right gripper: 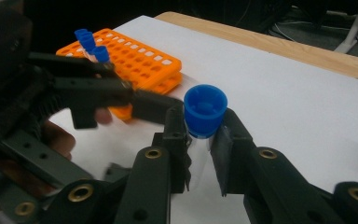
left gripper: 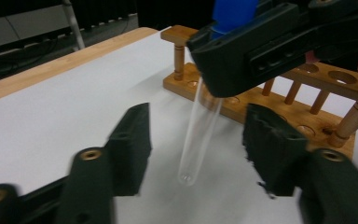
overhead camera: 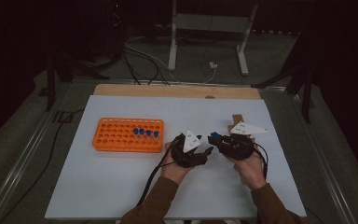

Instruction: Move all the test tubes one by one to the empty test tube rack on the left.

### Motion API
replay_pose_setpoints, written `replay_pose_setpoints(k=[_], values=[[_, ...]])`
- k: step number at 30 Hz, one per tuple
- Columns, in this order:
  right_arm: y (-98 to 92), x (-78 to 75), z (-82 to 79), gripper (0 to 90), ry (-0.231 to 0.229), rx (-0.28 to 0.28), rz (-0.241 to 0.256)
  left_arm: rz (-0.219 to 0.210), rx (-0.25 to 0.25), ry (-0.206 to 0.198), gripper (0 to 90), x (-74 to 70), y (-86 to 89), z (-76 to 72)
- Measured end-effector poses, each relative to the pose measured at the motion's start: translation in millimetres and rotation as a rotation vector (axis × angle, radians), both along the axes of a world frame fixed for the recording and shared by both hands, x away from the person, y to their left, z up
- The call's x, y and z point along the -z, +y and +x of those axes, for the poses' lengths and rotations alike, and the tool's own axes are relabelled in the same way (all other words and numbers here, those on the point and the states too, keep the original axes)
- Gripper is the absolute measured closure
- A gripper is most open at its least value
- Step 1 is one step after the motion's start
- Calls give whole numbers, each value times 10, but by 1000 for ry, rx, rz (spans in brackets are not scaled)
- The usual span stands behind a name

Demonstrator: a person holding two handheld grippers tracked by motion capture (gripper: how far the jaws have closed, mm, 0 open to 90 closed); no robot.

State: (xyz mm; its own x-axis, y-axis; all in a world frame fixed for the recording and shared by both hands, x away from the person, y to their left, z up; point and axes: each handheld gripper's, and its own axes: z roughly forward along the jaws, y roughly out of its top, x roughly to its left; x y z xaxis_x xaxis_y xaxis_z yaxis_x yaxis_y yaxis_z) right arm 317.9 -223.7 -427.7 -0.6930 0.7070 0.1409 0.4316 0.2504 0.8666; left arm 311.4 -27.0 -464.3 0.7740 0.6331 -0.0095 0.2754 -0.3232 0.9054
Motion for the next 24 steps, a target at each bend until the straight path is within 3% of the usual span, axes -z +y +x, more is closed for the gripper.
replay_pose_setpoints(k=[5,12,17,24], values=[[11,-2,-8,772,5,-12,6,-8,23,8,614,22,-28,9],[29,8,-12,772,11,-26,3,-15,37,4,756,17,-7,12],[26,14,-5,759,20,-41,9,-9,51,0,783,20,-11,-6],[-47,-36,1,488,11,-50,72,-12,48,24,784,38,22,23]])
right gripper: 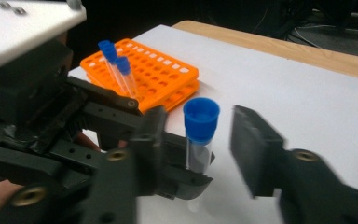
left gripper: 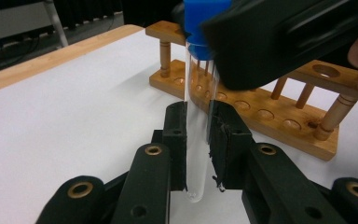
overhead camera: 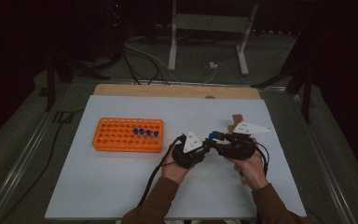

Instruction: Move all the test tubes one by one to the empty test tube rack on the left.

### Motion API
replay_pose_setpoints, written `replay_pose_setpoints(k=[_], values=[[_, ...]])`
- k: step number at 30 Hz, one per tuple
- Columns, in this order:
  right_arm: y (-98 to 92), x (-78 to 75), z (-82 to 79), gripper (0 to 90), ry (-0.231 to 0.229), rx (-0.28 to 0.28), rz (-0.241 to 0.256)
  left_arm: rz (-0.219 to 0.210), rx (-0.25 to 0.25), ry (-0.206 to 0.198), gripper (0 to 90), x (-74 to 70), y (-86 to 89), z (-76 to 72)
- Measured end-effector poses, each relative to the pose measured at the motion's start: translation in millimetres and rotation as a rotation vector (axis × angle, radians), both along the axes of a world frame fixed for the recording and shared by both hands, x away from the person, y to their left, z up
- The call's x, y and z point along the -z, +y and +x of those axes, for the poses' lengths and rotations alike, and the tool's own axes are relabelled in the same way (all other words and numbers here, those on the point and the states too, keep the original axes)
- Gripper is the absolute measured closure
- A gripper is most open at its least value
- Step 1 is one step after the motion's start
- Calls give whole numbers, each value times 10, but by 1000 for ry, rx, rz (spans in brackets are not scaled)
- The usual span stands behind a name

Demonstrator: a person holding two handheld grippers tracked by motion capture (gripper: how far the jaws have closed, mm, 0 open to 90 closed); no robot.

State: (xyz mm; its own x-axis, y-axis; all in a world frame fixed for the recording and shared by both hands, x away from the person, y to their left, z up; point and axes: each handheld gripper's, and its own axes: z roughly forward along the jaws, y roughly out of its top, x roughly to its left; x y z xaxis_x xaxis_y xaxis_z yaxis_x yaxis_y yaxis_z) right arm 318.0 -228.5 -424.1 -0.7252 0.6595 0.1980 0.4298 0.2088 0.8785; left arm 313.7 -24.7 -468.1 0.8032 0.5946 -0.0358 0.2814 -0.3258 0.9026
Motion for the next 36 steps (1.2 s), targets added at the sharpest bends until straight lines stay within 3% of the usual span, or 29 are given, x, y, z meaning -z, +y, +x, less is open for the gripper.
replay_pose_setpoints(k=[7,11,24,36], values=[[-32,-64,-25,151,-41,23,0,-23,-24,28,785,5,123,31],[-59,-76,-23,49,-59,51,-15,-29,-34,29,785,-26,209,28],[-201,-44,3,0,-66,117,-43,-59,-76,24,785,-149,620,-29],[-398,-71,-24,0,-80,178,-20,-101,-127,12,785,-265,1138,-104]])
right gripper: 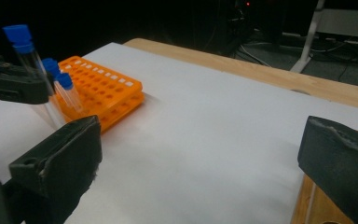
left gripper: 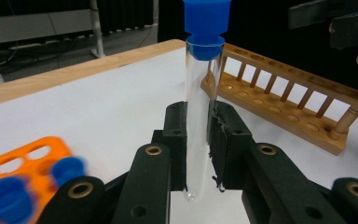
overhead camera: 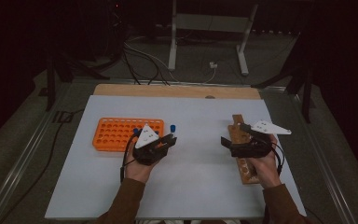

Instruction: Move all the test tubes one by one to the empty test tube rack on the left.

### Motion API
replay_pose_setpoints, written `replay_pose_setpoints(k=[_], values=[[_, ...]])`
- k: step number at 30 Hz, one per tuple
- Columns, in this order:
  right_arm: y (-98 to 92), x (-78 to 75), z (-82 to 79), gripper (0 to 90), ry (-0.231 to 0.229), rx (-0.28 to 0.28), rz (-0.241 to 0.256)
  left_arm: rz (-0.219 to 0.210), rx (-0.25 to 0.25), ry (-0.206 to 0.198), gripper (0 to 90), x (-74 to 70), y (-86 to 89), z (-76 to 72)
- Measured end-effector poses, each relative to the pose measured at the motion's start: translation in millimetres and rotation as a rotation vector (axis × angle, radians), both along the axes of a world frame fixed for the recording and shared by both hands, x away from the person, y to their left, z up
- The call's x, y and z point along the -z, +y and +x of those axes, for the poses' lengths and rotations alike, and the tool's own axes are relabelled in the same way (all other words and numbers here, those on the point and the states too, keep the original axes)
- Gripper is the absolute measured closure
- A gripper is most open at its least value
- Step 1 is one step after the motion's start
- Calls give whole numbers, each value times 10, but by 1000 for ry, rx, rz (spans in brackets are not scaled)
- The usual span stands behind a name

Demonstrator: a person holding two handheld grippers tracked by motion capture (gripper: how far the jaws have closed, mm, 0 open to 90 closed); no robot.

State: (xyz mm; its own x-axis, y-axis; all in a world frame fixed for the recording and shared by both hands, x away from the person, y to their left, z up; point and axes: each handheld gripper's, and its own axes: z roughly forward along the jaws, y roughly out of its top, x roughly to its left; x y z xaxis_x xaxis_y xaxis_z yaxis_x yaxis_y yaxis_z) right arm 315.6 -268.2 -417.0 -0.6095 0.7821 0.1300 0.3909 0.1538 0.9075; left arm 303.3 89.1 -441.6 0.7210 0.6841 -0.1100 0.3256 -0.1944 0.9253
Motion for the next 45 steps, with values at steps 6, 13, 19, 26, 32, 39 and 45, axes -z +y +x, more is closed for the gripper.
replay_pose_setpoints(k=[6,13,19,26,32,39,45], values=[[-34,-24,-15,0,-9,8,18,-16,-2,-9,784,-63,239,-17],[-69,-13,-17,0,-8,16,19,-16,-18,-16,784,-147,549,-28],[-84,-21,-19,0,-10,17,24,-28,-88,-19,784,-136,779,-20],[-109,-33,-26,0,-16,20,26,-49,-179,-29,783,-79,971,-15],[-132,-43,-31,0,-20,23,33,-9,-253,-25,783,-3,1038,5],[-149,-50,-39,0,-21,27,36,28,-329,-12,783,150,1036,62],[-140,-44,-48,0,-19,23,34,43,-366,-8,783,237,1032,99]])
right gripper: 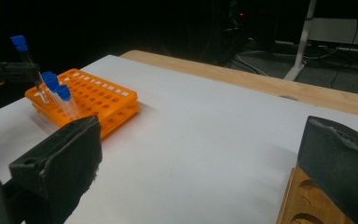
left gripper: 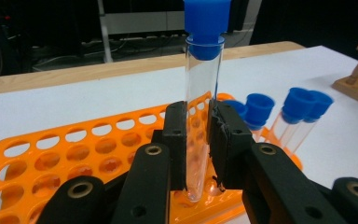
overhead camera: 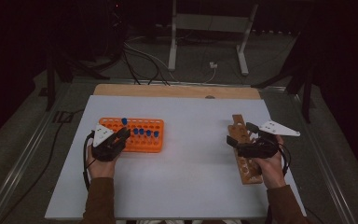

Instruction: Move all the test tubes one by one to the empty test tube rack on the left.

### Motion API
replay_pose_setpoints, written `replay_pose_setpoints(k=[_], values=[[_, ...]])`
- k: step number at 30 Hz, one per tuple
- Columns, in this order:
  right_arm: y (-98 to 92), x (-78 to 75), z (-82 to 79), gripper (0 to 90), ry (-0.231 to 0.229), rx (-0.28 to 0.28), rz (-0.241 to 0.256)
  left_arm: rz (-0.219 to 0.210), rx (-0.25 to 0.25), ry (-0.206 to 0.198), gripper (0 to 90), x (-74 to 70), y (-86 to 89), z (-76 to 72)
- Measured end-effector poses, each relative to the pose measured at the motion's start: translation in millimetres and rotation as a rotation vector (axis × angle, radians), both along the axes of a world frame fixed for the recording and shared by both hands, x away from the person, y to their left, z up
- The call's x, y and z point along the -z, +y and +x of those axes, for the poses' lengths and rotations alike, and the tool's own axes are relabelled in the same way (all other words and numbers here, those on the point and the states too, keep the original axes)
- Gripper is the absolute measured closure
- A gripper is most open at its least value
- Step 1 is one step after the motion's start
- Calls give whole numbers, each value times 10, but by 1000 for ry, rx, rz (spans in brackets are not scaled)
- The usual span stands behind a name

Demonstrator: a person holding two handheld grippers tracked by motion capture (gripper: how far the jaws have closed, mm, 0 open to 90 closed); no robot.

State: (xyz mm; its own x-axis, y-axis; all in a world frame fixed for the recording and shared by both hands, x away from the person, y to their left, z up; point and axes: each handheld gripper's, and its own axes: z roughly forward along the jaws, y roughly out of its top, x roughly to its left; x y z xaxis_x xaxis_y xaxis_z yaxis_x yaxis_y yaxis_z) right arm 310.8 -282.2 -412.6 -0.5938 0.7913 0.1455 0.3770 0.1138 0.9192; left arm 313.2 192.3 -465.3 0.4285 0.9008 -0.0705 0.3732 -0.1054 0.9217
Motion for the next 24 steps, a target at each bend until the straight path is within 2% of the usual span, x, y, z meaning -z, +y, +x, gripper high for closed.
replay_pose_setpoints(k=[4,10,13,19,23,24], values=[[-7,6,1,0,2,2,0,6,5,10,783,54,-30,24],[-4,9,-1,0,2,0,0,56,3,24,782,109,-73,44],[3,15,0,0,3,-4,-2,70,5,54,782,156,-59,49],[-4,19,-3,0,3,-7,0,157,19,119,784,213,-109,64],[-5,18,-9,0,4,-7,1,155,13,140,786,224,-110,72],[-3,19,-9,0,3,-8,1,168,14,151,786,233,-116,74]])
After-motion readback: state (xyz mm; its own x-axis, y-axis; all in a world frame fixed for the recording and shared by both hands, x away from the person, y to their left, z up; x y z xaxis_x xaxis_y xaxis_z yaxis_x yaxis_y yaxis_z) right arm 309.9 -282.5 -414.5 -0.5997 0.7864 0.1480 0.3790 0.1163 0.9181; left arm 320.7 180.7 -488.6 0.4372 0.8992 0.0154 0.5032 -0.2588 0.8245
